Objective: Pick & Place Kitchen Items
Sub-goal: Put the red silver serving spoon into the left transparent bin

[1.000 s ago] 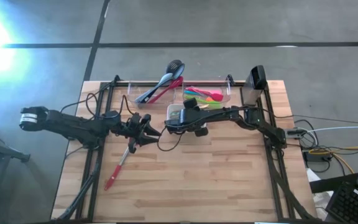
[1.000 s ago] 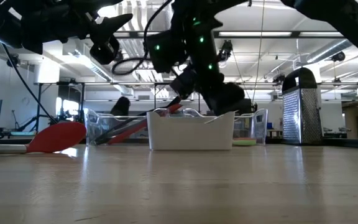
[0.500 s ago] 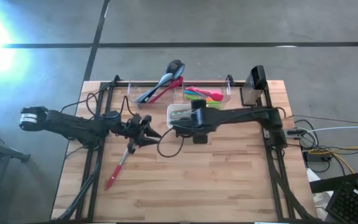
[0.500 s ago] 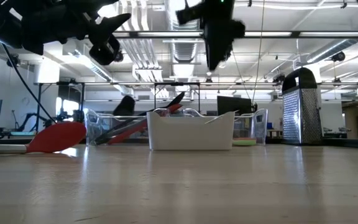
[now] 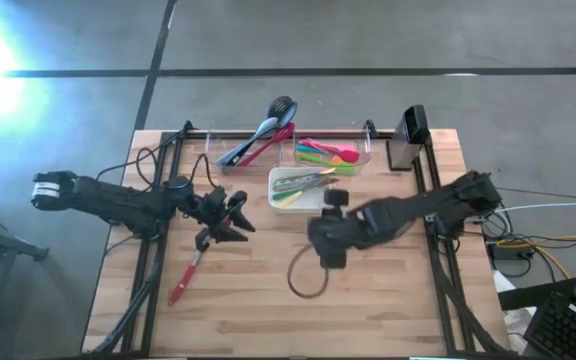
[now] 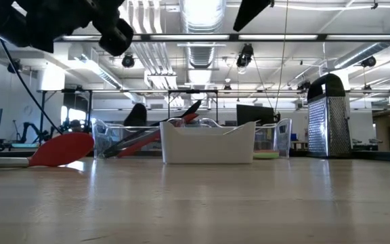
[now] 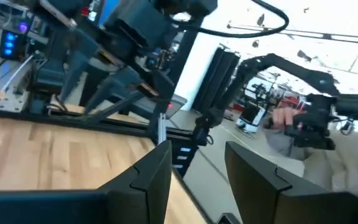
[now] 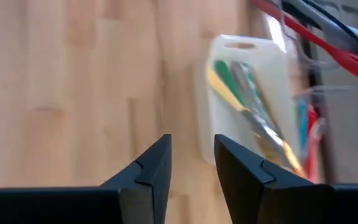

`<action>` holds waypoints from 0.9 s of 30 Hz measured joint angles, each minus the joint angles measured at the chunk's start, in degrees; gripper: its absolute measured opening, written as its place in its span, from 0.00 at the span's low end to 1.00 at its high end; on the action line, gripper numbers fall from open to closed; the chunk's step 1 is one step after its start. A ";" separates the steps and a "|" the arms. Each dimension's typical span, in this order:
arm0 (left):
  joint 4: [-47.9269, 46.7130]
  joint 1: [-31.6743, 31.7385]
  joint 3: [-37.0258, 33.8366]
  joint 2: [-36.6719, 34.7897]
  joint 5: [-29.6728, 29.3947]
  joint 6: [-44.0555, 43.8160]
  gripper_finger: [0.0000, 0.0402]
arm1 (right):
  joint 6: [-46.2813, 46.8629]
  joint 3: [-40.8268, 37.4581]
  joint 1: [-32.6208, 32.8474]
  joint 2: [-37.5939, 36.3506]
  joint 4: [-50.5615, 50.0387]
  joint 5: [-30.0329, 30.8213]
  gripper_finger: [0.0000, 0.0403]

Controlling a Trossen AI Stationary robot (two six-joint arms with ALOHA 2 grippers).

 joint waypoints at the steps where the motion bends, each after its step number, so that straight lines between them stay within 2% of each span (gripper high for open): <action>1: 0.04 -0.07 0.11 0.00 0.15 -0.12 0.38 | 0.84 -1.66 1.04 -0.81 2.02 0.11 0.28; 5: -0.13 0.03 1.54 -0.08 0.88 -8.43 0.38 | 4.50 -7.71 5.02 -3.45 9.29 0.46 0.26; 7: -0.12 -0.07 3.11 -0.37 5.49 -14.52 0.38 | 6.40 -10.56 6.88 -4.15 12.53 0.50 0.25; 9: -0.59 -1.11 4.53 -1.25 9.59 -15.94 0.37 | 8.29 -13.07 8.53 -4.44 16.61 1.86 0.24; 12: -4.98 -3.64 6.75 -3.41 7.62 -13.86 0.35 | 10.20 -16.74 10.63 -4.58 22.21 4.62 0.23; 15: -16.29 -5.62 10.19 -5.67 3.16 -8.75 0.31 | 12.76 -20.03 12.08 -4.54 27.10 5.04 0.21; 18: -35.87 -8.26 15.53 -7.56 -4.33 -2.79 0.28 | 16.47 -22.47 13.16 -4.51 29.57 5.41 0.20; 21: -59.27 -12.70 22.95 -7.88 -19.93 1.32 0.25 | 20.43 -24.28 14.05 -4.51 29.52 8.55 0.20; 25: -81.46 -20.23 31.29 -6.21 -41.70 -3.60 0.24 | 23.60 -26.37 14.50 -4.51 29.33 11.50 0.19; 27: -86.83 -23.42 33.39 -5.63 -46.84 -8.58 0.23 | 24.50 -26.85 14.47 -4.51 29.25 12.47 0.19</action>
